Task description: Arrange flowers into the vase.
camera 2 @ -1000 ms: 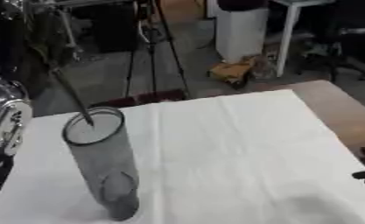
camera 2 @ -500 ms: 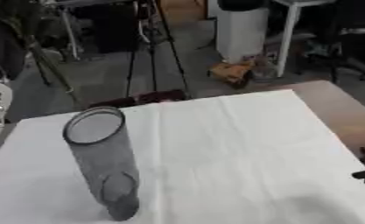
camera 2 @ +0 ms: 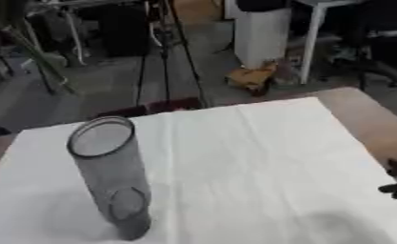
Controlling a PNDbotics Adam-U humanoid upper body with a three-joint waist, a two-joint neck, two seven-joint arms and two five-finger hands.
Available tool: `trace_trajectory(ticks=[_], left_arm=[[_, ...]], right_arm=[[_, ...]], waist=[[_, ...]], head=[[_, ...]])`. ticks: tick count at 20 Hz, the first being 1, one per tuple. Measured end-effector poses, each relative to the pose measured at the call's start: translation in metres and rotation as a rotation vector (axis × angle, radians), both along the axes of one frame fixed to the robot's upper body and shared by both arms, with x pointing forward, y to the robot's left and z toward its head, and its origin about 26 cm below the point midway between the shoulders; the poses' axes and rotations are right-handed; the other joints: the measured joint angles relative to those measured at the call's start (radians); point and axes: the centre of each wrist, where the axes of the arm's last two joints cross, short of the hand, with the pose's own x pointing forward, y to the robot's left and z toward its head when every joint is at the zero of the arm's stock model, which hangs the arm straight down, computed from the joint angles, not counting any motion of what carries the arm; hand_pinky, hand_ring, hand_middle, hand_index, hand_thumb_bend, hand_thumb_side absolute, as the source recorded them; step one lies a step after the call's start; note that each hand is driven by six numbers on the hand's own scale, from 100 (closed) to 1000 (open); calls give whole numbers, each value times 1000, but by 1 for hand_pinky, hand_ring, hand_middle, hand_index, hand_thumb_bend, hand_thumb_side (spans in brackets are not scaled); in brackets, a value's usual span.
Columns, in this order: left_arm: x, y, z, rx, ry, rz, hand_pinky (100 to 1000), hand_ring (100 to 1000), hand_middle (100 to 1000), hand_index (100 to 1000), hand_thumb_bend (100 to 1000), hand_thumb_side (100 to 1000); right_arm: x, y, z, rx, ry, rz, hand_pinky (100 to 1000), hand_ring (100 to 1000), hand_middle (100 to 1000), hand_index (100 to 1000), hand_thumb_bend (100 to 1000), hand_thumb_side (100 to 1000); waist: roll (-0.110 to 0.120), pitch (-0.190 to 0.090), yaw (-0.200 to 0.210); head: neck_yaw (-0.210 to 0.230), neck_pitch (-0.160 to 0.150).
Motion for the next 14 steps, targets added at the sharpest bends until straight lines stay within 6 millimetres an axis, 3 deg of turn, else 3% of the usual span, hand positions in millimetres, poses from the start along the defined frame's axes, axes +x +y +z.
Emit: trace_trajectory(ticks=[14], left_arm=[[-6, 1, 1, -46, 24, -104, 100, 100, 100, 133, 506, 653]], right_arm=[[0, 0, 0, 0, -1, -1, 660, 964, 389, 707, 469, 560]], waist=[[0, 0, 6]], head=[[-5, 7]])
